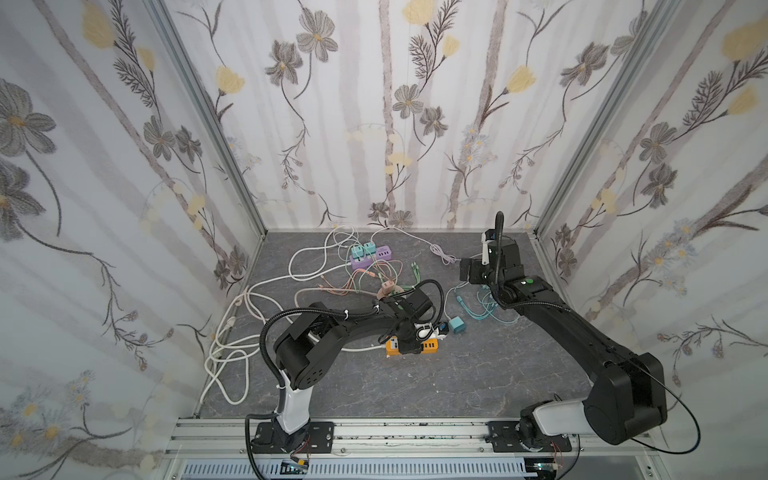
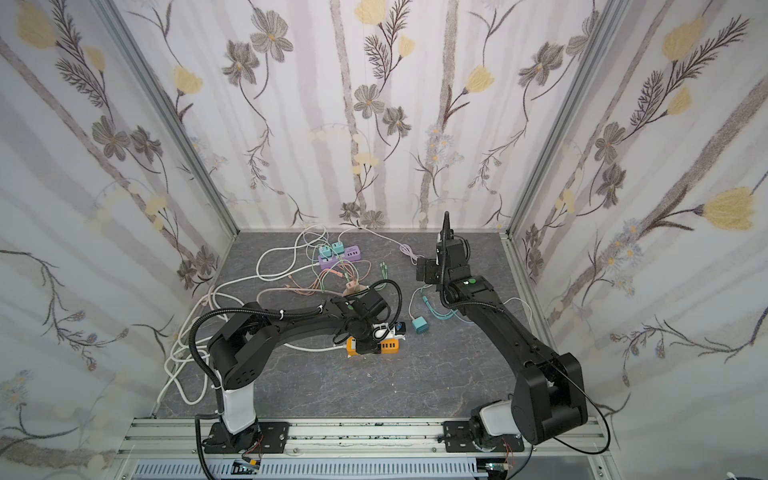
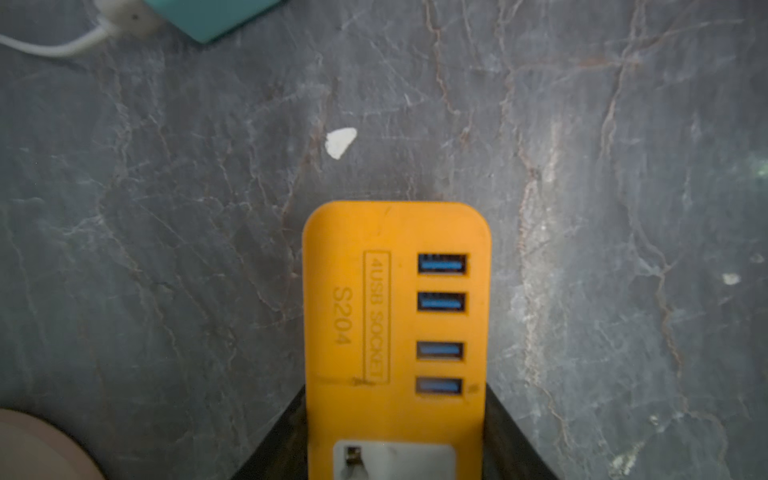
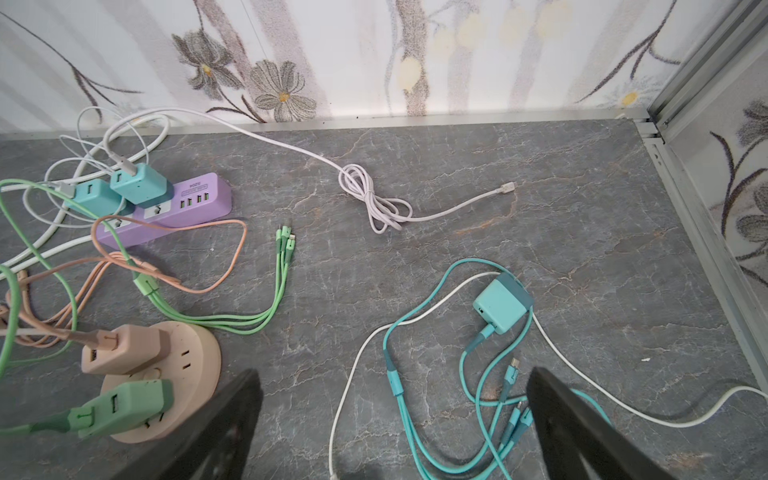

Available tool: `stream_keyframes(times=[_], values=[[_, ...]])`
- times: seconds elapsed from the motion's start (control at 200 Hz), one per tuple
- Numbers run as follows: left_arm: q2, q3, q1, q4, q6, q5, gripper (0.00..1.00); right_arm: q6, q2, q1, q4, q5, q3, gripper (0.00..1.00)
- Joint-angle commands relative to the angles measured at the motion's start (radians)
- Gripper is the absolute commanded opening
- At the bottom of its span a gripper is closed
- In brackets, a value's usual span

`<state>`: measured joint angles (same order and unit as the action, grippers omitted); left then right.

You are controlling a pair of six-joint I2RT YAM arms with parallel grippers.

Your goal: Insert the plug

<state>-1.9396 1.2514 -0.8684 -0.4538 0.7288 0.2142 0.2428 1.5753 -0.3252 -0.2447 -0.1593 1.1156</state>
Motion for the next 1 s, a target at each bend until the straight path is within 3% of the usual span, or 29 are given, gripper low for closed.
stream_keyframes(times=[0.0, 0.125, 0.4, 0.695, 0.869, 0.954, 0.994], values=[[-0.036, 0.028, 0.029, -0.043, 0.101, -0.073, 0.52, -0.004, 0.052, 0.044, -0.040, 0.109, 0.026, 0.99], [-0.067, 0.043, 0.043, -0.083, 0.141, -0.077, 0.53, -0.026, 0.122, 0.084, -0.161, 0.271, 0.079, 0.96], [-0.068, 0.034, 0.071, -0.078, 0.192, -0.082, 0.58, 0.038, 0.213, 0.084, -0.298, 0.326, 0.069, 0.86], [0.011, 0.035, 0.057, -0.104, 0.195, -0.036, 0.76, 0.080, 0.264, 0.058, -0.313, 0.416, 0.015, 0.82], [0.110, -0.026, 0.058, -0.014, 0.125, 0.025, 0.89, 0.091, 0.292, 0.010, -0.308, 0.425, -0.010, 0.82], [0.204, -0.094, 0.071, 0.115, 0.028, 0.082, 1.00, 0.087, 0.313, -0.007, -0.308, 0.401, -0.010, 0.81], [0.258, -0.142, 0.076, 0.214, -0.034, 0.084, 1.00, 0.077, 0.324, -0.018, -0.314, 0.390, -0.007, 0.80]])
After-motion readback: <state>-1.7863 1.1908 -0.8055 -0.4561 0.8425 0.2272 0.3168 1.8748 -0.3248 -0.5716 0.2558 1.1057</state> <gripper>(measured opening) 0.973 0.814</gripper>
